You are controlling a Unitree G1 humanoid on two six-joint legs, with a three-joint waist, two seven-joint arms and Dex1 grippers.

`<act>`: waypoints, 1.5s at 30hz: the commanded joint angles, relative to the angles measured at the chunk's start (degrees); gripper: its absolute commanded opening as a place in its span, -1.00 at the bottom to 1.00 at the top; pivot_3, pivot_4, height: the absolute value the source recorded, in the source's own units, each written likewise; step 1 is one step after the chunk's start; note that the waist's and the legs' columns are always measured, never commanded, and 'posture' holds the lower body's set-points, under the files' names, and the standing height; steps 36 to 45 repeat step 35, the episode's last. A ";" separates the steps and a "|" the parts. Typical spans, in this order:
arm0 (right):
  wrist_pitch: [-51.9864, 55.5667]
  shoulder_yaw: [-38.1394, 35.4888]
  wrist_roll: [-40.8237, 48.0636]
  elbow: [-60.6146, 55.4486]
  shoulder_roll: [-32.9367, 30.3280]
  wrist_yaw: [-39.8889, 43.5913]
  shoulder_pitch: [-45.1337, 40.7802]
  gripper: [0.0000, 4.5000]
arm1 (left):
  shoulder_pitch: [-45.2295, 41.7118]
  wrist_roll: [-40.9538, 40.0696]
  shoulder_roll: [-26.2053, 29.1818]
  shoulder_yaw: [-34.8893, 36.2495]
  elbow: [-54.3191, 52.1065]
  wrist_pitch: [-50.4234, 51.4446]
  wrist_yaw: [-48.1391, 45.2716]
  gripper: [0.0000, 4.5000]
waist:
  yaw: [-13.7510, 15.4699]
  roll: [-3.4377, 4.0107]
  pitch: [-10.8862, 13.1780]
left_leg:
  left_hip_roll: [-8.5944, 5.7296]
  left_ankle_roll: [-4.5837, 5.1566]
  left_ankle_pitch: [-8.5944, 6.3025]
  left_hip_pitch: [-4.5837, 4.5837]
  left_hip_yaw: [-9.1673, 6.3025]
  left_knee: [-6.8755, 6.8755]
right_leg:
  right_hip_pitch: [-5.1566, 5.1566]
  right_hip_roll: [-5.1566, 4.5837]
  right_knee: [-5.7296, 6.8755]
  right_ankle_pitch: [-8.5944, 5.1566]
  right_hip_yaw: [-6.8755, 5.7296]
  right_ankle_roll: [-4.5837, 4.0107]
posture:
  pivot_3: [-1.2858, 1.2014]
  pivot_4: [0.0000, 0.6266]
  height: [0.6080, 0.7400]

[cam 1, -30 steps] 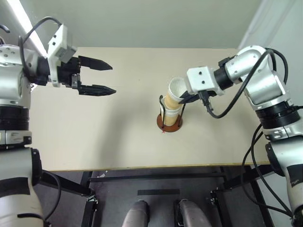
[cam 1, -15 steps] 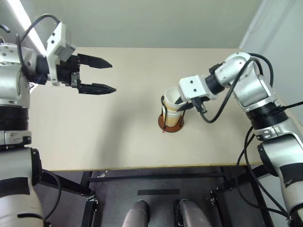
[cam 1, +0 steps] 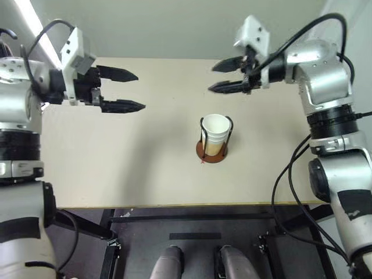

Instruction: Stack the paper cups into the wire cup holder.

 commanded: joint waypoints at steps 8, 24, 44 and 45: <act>0.11 -9.61 2.57 5.40 -3.49 -13.92 7.64 0.19 | 1.11 0.43 -2.30 3.88 1.53 -1.73 9.21 1.00 | -0.09 0.03 0.02 | 0.02 -0.13 0.08 0.03 0.02 -0.09 | -0.05 0.01 0.00 0.30 0.00 0.50 | 0.03 -0.52 1.00; -2.12 -20.67 6.67 3.67 -1.92 -36.37 16.58 0.19 | 9.71 -1.32 -7.94 9.05 -3.30 -2.47 22.54 1.00 | 0.01 0.03 0.02 | 0.01 -0.07 0.07 0.14 0.03 -0.07 | 0.06 0.01 0.02 0.41 0.00 0.68 | 0.03 -0.52 1.00; -3.74 -23.64 9.69 3.66 -2.53 -40.14 17.50 0.19 | 11.00 -2.44 -7.22 9.43 -5.48 -1.79 22.49 1.00 | 0.08 0.03 0.02 | 0.01 -0.04 0.05 0.14 0.03 -0.07 | 0.08 0.01 0.02 0.42 -0.01 0.70 | 0.03 -0.52 1.00; -3.74 -23.64 9.69 3.66 -2.53 -40.14 17.50 0.19 | 11.00 -2.44 -7.22 9.43 -5.48 -1.79 22.49 1.00 | 0.08 0.03 0.02 | 0.01 -0.04 0.05 0.14 0.03 -0.07 | 0.08 0.01 0.02 0.42 -0.01 0.70 | 0.03 -0.52 1.00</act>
